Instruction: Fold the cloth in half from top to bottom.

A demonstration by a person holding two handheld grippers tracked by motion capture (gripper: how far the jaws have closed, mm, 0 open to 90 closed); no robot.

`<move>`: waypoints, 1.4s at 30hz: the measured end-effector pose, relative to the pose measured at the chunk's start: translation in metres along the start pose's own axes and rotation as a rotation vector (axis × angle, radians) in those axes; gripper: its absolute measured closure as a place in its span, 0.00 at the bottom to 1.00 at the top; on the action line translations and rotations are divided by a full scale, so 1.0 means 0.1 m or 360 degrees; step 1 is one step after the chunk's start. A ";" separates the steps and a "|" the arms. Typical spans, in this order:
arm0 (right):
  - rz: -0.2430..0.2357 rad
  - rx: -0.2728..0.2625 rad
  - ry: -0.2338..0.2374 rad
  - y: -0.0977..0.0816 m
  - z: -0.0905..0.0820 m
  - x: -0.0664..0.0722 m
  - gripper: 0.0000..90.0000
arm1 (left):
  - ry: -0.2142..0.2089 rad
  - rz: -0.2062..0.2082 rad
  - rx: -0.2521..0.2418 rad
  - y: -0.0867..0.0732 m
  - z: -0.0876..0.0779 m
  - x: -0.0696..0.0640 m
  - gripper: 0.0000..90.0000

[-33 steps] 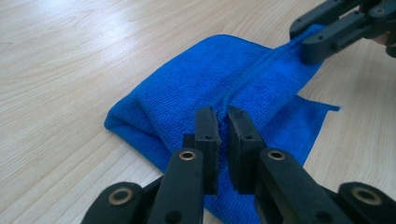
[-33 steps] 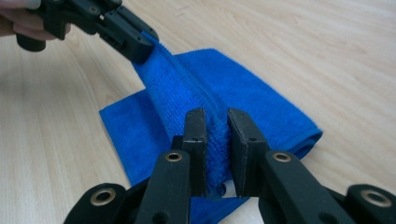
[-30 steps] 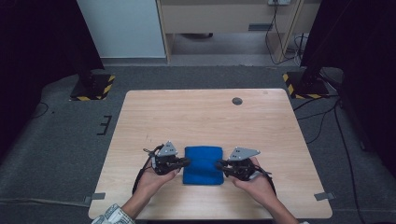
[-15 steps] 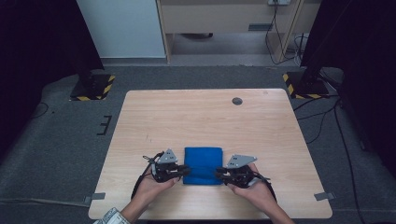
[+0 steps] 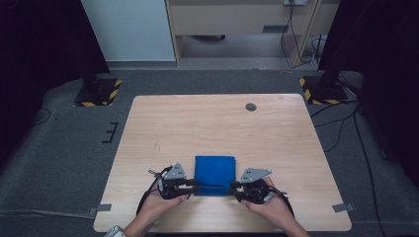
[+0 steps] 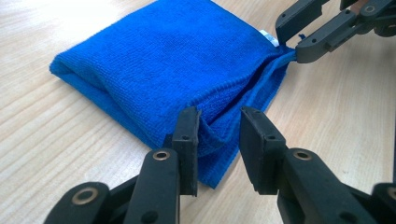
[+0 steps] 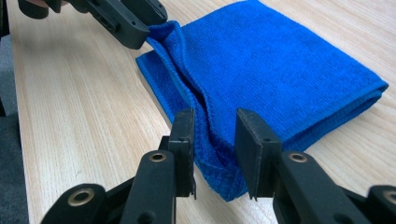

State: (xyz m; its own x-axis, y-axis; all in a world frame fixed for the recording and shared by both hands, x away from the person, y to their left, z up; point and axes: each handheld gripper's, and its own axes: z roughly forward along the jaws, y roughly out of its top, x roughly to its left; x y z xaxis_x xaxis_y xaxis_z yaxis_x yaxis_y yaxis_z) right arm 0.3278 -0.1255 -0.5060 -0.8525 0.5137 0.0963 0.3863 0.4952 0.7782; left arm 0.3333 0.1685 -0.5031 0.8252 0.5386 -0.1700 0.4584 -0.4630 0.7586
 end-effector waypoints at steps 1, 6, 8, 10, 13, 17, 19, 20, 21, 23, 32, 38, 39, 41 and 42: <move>0.0003 0.0005 0.0004 -0.01 0.00 0.00 0.75 | -0.0009 0.0000 0.0003 -0.01 0.00 -0.01 0.75; 0.0005 0.0026 0.0013 -0.03 -0.01 0.03 0.73 | -0.0035 0.0000 0.0012 -0.03 -0.02 -0.04 0.75; 0.0009 0.0022 0.0019 -0.03 -0.02 0.04 0.72 | -0.0038 0.0001 0.0011 -0.04 -0.03 -0.05 0.75; 0.0005 0.0024 0.0026 -0.03 -0.02 0.06 0.71 | -0.0042 -0.0005 -0.0003 -0.04 -0.06 -0.05 0.75; -0.0004 0.0021 0.0031 -0.02 -0.03 0.07 0.70 | -0.0026 -0.0007 -0.0045 -0.03 -0.10 -0.05 0.74; -0.0015 0.0004 0.0003 0.00 -0.03 0.07 0.68 | 0.0028 -0.0022 -0.0099 0.00 -0.11 0.00 0.73; -0.0007 -0.0013 -0.0013 0.02 -0.03 0.06 0.66 | 0.0050 -0.0036 -0.0114 0.01 -0.10 0.03 0.71; -0.0006 -0.0022 -0.0020 0.02 -0.04 0.05 0.65 | 0.0060 -0.0030 -0.0117 0.01 -0.10 0.03 0.71; -0.0005 -0.0030 -0.0023 0.03 -0.04 0.05 0.65 | 0.0064 -0.0024 -0.0116 0.02 -0.10 0.04 0.71; 0.0003 -0.0036 -0.0023 0.04 -0.04 0.04 0.63 | 0.0075 -0.0020 -0.0108 0.02 -0.10 0.04 0.71; 0.0016 -0.0108 -0.0124 0.08 -0.06 -0.02 0.49 | 0.0194 0.0003 -0.0136 0.05 -0.09 0.10 0.65; 0.0080 -0.0142 -0.0249 0.12 -0.01 -0.14 0.34 | 0.0301 0.0004 -0.0148 0.09 -0.08 0.17 0.46; 0.0084 -0.0152 -0.0269 0.12 0.00 -0.16 0.32 | 0.0322 0.0007 -0.0151 0.10 -0.08 0.19 0.43; 0.0091 -0.0151 -0.0297 0.13 0.03 -0.21 0.28 | 0.0347 0.0011 -0.0153 0.12 -0.08 0.22 0.39; 0.0104 -0.0147 -0.0309 0.13 0.04 -0.22 0.26 | 0.0366 0.0008 -0.0155 0.12 -0.08 0.24 0.38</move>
State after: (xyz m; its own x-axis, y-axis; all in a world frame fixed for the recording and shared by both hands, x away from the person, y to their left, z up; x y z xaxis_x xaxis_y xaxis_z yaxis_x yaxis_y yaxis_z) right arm 0.3532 -0.1276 -0.5005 -0.7397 0.6720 0.0341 0.3968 0.3948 0.8287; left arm 0.3558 0.1810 -0.4932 0.7254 0.6878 -0.0270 0.4116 -0.4021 0.8179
